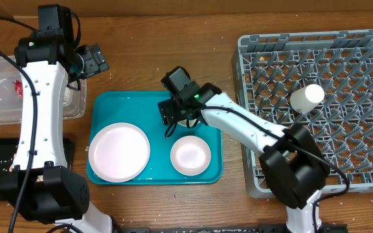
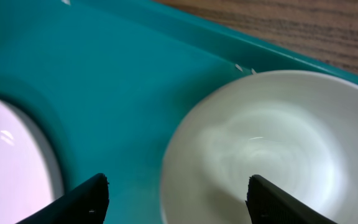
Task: Sort waste into correct bins and load items into the dishwasher
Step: 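Move the right gripper back left to the white bowl and grip its rim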
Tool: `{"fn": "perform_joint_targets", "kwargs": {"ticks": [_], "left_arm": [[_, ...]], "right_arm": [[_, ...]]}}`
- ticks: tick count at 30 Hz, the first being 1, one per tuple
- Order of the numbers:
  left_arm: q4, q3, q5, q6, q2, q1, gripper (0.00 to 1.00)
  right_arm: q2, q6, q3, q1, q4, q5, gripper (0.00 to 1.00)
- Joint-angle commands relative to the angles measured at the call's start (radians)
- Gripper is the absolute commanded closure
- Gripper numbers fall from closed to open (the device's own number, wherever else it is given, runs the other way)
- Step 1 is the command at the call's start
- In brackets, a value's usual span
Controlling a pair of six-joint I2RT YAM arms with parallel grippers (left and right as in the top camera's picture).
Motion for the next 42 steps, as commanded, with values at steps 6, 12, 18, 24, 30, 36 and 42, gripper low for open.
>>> {"fn": "perform_joint_targets", "kwargs": {"ticks": [6,12,18,24,30,36,42], "left_arm": [[0.000,0.009,0.008,0.019,-0.005,-0.007,0.00],[0.000,0.009,0.008,0.019,-0.005,-0.007,0.00],[0.000,0.009,0.008,0.019,-0.005,-0.007,0.00],[0.000,0.009,0.008,0.019,-0.005,-0.007,0.00],[0.000,0.009,0.008,0.019,-0.005,-0.007,0.00],[0.000,0.009,0.008,0.019,-0.005,-0.007,0.00],[0.000,0.009,0.008,0.019,-0.005,-0.007,0.00]], "right_arm": [[0.046,0.000,0.018,-0.002,0.011,0.084,0.30],[0.074,-0.004,0.018,-0.001,-0.014,0.085,0.32],[0.087,-0.004,0.018,0.011,-0.011,0.085,0.32],[0.095,-0.003,0.018,0.042,-0.007,0.127,0.42],[0.095,-0.003,0.020,0.052,-0.004,0.145,0.61],[0.095,-0.003,0.032,0.052,-0.013,0.140,0.75],[0.093,0.005,0.112,0.052,-0.084,0.128,0.90]]}}
